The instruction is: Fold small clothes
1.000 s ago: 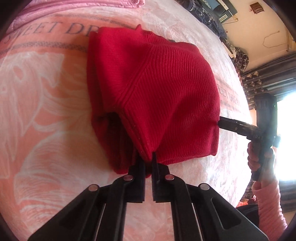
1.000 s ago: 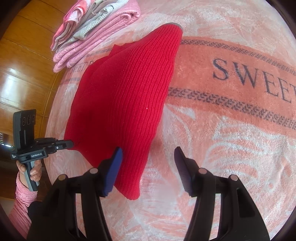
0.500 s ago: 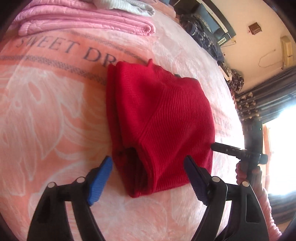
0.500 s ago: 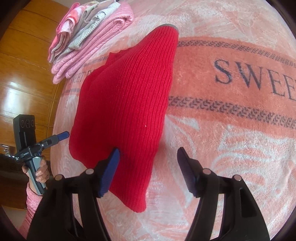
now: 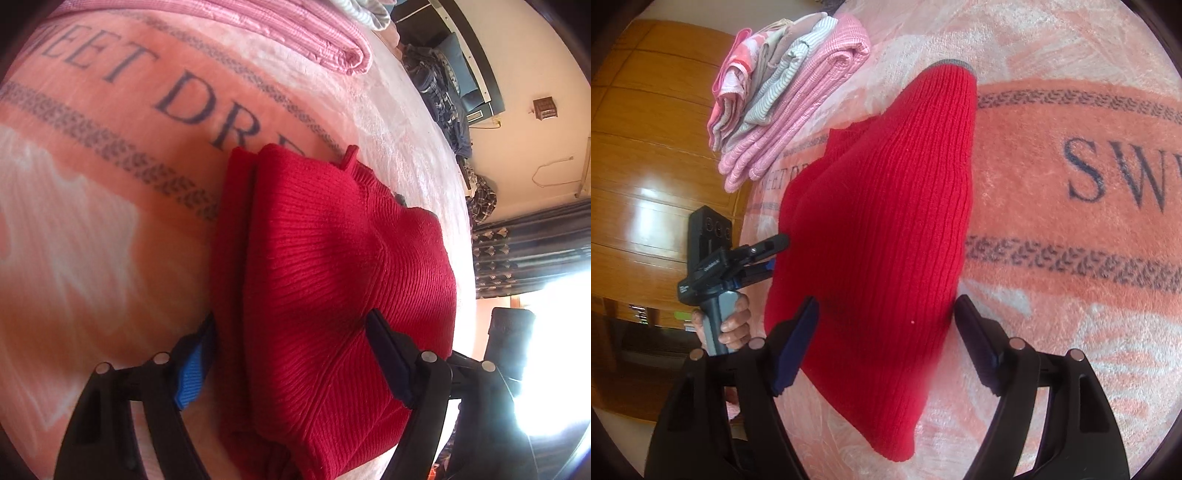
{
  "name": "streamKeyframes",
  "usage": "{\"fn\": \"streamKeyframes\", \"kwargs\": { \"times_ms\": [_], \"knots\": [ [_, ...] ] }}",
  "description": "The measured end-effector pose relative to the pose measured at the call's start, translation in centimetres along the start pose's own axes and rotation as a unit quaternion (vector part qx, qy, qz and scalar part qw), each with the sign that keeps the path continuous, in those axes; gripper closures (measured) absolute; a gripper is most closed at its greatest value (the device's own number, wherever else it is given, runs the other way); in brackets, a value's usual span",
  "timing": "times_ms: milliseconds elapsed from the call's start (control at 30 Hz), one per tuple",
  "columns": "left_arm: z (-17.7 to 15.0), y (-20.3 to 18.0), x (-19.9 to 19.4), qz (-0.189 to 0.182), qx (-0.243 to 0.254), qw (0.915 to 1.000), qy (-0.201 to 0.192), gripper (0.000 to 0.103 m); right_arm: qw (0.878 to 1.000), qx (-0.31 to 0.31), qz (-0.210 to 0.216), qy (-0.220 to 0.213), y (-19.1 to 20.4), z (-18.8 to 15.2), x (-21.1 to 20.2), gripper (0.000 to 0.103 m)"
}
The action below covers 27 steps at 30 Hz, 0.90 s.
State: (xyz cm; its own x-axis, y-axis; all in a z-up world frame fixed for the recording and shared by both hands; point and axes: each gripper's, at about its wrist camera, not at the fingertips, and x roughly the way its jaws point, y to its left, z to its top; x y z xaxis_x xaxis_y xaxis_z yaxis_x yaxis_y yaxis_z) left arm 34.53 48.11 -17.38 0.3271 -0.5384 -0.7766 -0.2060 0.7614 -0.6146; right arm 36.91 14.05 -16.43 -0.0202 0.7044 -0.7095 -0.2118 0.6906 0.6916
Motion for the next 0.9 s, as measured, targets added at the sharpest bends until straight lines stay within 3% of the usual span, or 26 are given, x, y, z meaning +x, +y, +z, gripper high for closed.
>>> {"fn": "streamKeyframes", "kwargs": {
  "times_ms": [100, 200, 233, 333, 367, 400, 500, 567, 767, 900],
  "knots": [
    [0.1, -0.3, 0.3, -0.012, 0.015, 0.9998, 0.003, 0.025, 1.000, 0.000, -0.018, -0.008, -0.3, 0.6, -0.3, 0.022],
    [0.4, 0.5, 0.4, -0.031, 0.010, 0.9993, 0.015, 0.045, 1.000, 0.020, -0.010, -0.001, -1.3, 0.8, 0.8, 0.021],
    [0.5, 0.9, 0.5, -0.039, -0.001, 0.9991, 0.018, 0.061, 1.000, 0.024, -0.005, -0.002, -1.4, 0.9, 1.1, 0.021],
    [0.2, 1.7, 1.0, -0.059, -0.018, 0.9978, 0.022, 0.071, 1.000, 0.019, 0.003, -0.009, -1.2, 1.2, 1.7, 0.021],
    [0.0, 1.6, 0.9, -0.055, -0.014, 0.9982, 0.019, 0.072, 1.000, 0.015, 0.003, -0.011, -1.1, 1.2, 2.0, 0.023],
    [-0.2, 1.3, 0.9, -0.051, -0.010, 0.9985, 0.015, 0.073, 1.000, 0.009, -0.002, -0.015, -1.0, 1.0, 2.2, 0.037],
    [-0.5, 0.2, 0.6, -0.044, -0.005, 0.9990, 0.006, 0.076, 1.000, 0.002, -0.011, -0.027, -0.8, 0.6, 2.5, 0.055],
    [-0.7, -0.3, 0.3, -0.046, -0.004, 0.9989, -0.001, 0.077, 0.999, 0.017, 0.004, -0.030, -1.0, 0.3, 2.0, 0.062],
    [-2.2, -3.2, -1.4, -0.071, 0.008, 0.9974, -0.006, 0.079, 1.000, 0.009, -0.004, -0.011, 0.9, -0.9, -1.3, 0.065],
    [-5.1, -5.7, -1.3, -0.080, 0.020, 0.9962, 0.030, 0.082, 0.999, 0.007, -0.030, 0.016, 1.4, -2.6, -5.3, 0.065]
  ]
}}
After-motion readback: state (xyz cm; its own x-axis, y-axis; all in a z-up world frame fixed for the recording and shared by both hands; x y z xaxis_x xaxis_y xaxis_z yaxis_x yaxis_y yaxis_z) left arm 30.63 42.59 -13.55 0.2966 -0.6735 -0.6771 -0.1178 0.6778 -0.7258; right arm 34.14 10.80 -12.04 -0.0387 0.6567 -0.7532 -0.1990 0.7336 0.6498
